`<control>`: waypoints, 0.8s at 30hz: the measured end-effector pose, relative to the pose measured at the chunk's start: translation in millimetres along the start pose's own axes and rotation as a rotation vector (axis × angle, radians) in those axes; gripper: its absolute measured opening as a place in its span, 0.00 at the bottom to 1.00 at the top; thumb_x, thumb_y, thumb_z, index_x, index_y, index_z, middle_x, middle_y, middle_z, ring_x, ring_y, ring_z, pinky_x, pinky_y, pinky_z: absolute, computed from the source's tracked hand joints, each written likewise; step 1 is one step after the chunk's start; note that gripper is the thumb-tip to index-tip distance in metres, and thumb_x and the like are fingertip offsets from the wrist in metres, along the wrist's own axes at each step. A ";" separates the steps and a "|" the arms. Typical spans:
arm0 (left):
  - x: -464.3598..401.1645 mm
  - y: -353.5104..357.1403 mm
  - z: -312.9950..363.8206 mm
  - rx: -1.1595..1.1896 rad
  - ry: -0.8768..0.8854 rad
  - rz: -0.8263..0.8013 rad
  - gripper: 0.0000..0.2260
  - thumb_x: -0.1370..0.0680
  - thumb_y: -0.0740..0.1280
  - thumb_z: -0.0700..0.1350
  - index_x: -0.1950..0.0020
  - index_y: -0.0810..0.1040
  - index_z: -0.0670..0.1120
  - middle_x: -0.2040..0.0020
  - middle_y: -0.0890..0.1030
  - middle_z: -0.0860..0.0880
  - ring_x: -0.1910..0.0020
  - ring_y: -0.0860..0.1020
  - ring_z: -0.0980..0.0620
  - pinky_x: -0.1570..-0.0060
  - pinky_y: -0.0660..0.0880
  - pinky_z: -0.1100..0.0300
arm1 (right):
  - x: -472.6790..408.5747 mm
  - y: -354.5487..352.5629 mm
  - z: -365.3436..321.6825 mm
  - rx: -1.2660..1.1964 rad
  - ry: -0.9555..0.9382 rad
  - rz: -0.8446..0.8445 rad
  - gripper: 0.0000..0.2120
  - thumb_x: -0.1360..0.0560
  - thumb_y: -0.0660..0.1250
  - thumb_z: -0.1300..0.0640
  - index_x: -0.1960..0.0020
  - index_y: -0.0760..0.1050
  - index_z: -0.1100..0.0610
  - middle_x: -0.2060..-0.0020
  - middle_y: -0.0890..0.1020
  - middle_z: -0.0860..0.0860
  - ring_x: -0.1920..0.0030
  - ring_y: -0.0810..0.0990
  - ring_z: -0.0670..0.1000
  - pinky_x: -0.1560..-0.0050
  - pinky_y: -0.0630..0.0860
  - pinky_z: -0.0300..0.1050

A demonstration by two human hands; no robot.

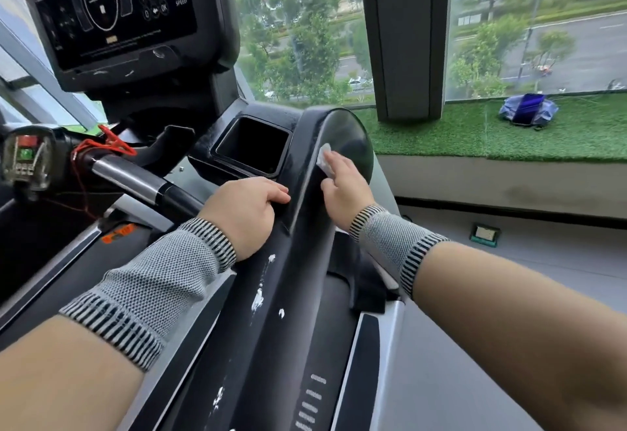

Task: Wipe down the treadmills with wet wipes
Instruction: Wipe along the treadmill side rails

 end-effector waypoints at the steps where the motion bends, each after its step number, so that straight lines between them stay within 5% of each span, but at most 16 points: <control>1: -0.8 0.1 0.4 -0.001 -0.005 -0.002 0.18 0.26 0.60 0.33 0.46 0.84 0.48 0.42 0.81 0.55 0.39 0.76 0.55 0.35 0.64 0.67 | -5.7 -1.1 1.2 -0.009 0.029 0.017 0.27 0.23 0.56 0.66 0.25 0.59 0.58 0.26 0.62 0.52 0.27 0.60 0.48 0.35 0.48 0.28; 7: -1.5 -0.5 -1.8 0.016 -0.033 0.019 0.18 0.26 0.59 0.34 0.46 0.84 0.49 0.42 0.81 0.56 0.39 0.76 0.56 0.33 0.66 0.62 | 65.5 9.2 -8.8 -0.038 -0.232 0.039 0.27 0.30 0.56 0.67 0.31 0.70 0.61 0.33 0.71 0.55 0.32 0.68 0.50 0.30 0.58 0.35; 10: -4.7 -1.2 -4.3 -0.008 -0.079 0.009 0.18 0.26 0.59 0.36 0.48 0.84 0.52 0.43 0.82 0.57 0.40 0.76 0.55 0.35 0.70 0.56 | 38.7 4.6 -13.7 -0.034 -0.155 0.052 0.25 0.26 0.57 0.67 0.30 0.69 0.58 0.32 0.69 0.53 0.31 0.66 0.50 0.32 0.54 0.29; 12: -6.4 -3.1 -5.4 -0.021 -0.112 0.008 0.17 0.26 0.59 0.36 0.50 0.84 0.53 0.46 0.83 0.55 0.46 0.79 0.52 0.40 0.73 0.55 | 14.2 0.8 -19.8 0.031 -0.106 0.049 0.23 0.24 0.58 0.65 0.29 0.69 0.55 0.31 0.69 0.51 0.31 0.65 0.50 0.35 0.53 0.27; 15: -5.8 -5.6 -8.0 0.048 -0.160 0.008 0.16 0.25 0.58 0.35 0.53 0.81 0.53 0.55 0.82 0.52 0.66 0.75 0.56 0.63 0.73 0.61 | 7.7 -2.4 -23.5 0.176 -0.179 0.054 0.19 0.25 0.61 0.63 0.35 0.75 0.56 0.36 0.74 0.51 0.37 0.68 0.54 0.33 0.61 0.39; 17: -4.6 -7.2 -8.8 0.088 -0.169 0.018 0.16 0.25 0.57 0.35 0.55 0.79 0.54 0.57 0.80 0.54 0.68 0.72 0.61 0.67 0.68 0.65 | 25.2 -2.5 -27.7 0.173 -0.325 0.101 0.16 0.28 0.62 0.65 0.43 0.80 0.58 0.44 0.79 0.53 0.44 0.74 0.58 0.39 0.71 0.47; 20: -4.1 -7.2 -8.2 0.110 -0.159 0.026 0.15 0.24 0.58 0.35 0.55 0.79 0.53 0.59 0.80 0.54 0.67 0.73 0.61 0.67 0.69 0.64 | 50.7 -6.5 -35.5 0.122 -0.509 0.152 0.13 0.29 0.60 0.62 0.53 0.82 0.58 0.55 0.83 0.52 0.55 0.79 0.57 0.51 0.76 0.45; 22: -4.4 -7.7 -7.8 0.136 -0.163 0.026 0.15 0.24 0.57 0.34 0.53 0.79 0.51 0.60 0.80 0.54 0.65 0.75 0.58 0.65 0.69 0.64 | 46.5 -12.8 -39.2 0.042 -0.434 0.107 0.10 0.27 0.61 0.63 0.53 0.81 0.57 0.59 0.83 0.51 0.58 0.80 0.54 0.55 0.76 0.42; 24: -3.9 -8.4 -8.6 0.144 -0.172 0.034 0.16 0.24 0.57 0.34 0.54 0.78 0.52 0.61 0.80 0.55 0.60 0.77 0.56 0.62 0.68 0.64 | 21.3 -24.6 -35.0 -0.150 -0.168 0.089 0.06 0.25 0.64 0.61 0.50 0.77 0.55 0.61 0.80 0.49 0.61 0.78 0.48 0.58 0.75 0.40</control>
Point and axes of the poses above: each hand's wrist, its own x-axis away from the middle knuckle, its own y-axis out of the palm, z = x × y, the point moved 5 cm from there along -x, towards the middle knuckle
